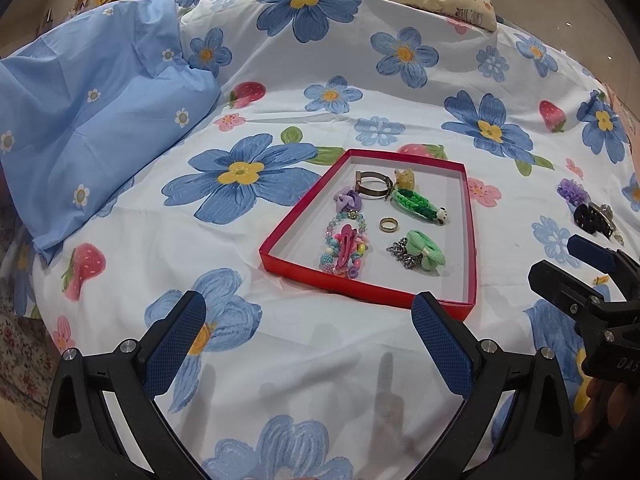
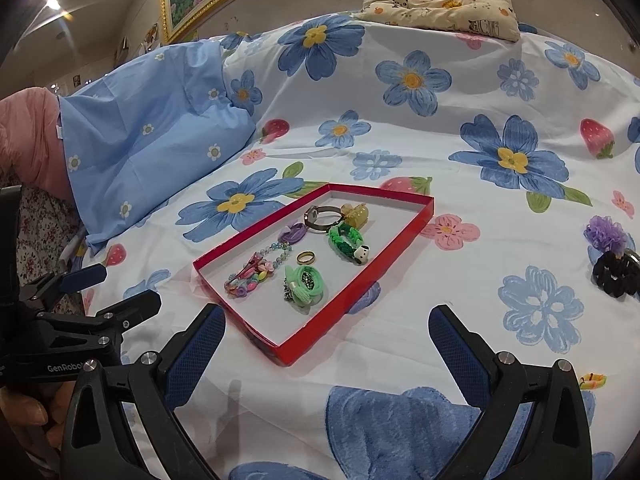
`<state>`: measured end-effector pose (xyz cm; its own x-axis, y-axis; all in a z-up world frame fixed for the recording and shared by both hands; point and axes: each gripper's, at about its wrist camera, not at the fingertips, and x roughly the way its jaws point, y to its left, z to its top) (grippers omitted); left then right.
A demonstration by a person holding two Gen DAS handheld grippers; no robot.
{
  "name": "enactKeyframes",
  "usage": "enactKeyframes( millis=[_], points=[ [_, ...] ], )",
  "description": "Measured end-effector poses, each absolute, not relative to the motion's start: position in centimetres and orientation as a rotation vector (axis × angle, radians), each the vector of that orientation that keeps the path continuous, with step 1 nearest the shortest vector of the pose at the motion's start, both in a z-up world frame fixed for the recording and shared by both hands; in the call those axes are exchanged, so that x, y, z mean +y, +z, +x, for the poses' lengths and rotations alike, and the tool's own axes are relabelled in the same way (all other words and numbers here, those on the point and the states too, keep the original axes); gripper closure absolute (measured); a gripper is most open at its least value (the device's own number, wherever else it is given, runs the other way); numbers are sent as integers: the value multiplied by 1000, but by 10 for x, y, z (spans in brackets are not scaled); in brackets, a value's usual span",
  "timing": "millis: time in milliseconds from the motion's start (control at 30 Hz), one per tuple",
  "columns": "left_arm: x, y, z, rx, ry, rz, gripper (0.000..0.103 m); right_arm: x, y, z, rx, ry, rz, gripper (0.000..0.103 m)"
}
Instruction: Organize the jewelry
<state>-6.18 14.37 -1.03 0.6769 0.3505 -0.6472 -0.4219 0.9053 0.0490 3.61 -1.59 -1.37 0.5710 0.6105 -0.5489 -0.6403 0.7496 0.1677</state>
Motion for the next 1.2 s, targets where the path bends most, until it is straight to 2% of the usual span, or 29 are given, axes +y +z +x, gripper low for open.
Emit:
enactKeyframes(
  millis=[1200],
  points=[
    [148,-16,-60,720,427,-106,0,-14,-13,37,630,743,-58,0]
  ],
)
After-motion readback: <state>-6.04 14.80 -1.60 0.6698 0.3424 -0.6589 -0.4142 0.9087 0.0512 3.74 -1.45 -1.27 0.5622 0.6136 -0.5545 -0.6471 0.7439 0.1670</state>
